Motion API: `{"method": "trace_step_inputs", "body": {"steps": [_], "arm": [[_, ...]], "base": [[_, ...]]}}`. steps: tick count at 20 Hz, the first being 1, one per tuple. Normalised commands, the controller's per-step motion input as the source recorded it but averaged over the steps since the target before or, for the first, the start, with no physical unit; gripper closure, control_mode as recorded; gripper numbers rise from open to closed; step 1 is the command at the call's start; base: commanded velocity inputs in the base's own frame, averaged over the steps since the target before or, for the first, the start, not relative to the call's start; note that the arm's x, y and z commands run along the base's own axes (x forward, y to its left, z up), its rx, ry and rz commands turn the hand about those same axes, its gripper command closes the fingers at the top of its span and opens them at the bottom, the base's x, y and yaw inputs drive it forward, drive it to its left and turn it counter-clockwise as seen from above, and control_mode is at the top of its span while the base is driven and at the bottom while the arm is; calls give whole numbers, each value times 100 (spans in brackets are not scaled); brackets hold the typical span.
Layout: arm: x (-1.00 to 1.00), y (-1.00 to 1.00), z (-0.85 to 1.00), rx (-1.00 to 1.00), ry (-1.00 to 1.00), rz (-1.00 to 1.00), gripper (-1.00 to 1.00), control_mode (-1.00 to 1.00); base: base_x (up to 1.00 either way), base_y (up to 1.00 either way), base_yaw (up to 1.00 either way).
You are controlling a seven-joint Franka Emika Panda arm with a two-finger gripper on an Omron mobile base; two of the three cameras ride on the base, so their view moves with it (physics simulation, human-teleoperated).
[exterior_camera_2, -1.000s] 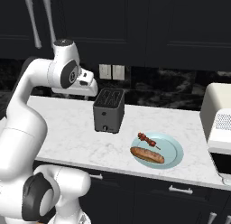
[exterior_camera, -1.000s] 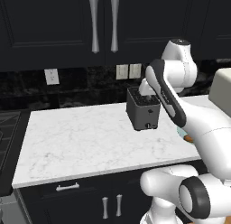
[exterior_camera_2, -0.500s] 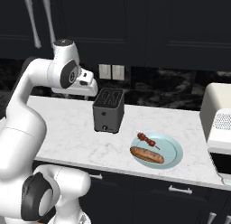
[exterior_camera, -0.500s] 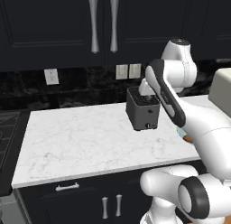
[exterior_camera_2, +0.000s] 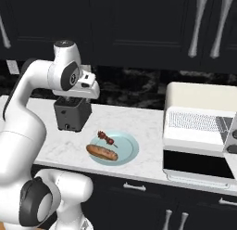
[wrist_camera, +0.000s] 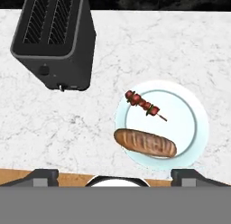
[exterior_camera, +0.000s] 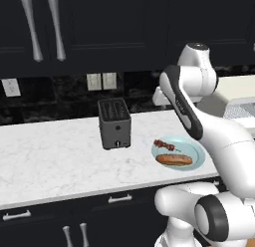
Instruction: Pick up the kebab skewer and baguette bread, and place them inside the toaster oven. Close the toaster oven door and start by setting the timer.
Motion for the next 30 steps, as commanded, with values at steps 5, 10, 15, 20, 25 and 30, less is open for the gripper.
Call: {"method": "trace_step_inputs", "body": {"steps": [5,10,15,20,25,30], "arm": [[0,0,0,0,0,0,-100,100],[0,0,0,0,0,0,-100,100],[0,0,0,0,0,0,-100,100],[0,0,0,0,0,0,-100,100],[0,0,0,0,0,0,-100,100],[0,0,0,0,0,0,-100,-100]], "base": [[0,-74,0],[0,-58,0],[0,-17,0],[0,0,0],[0,0,0],[0,0,0]]}}
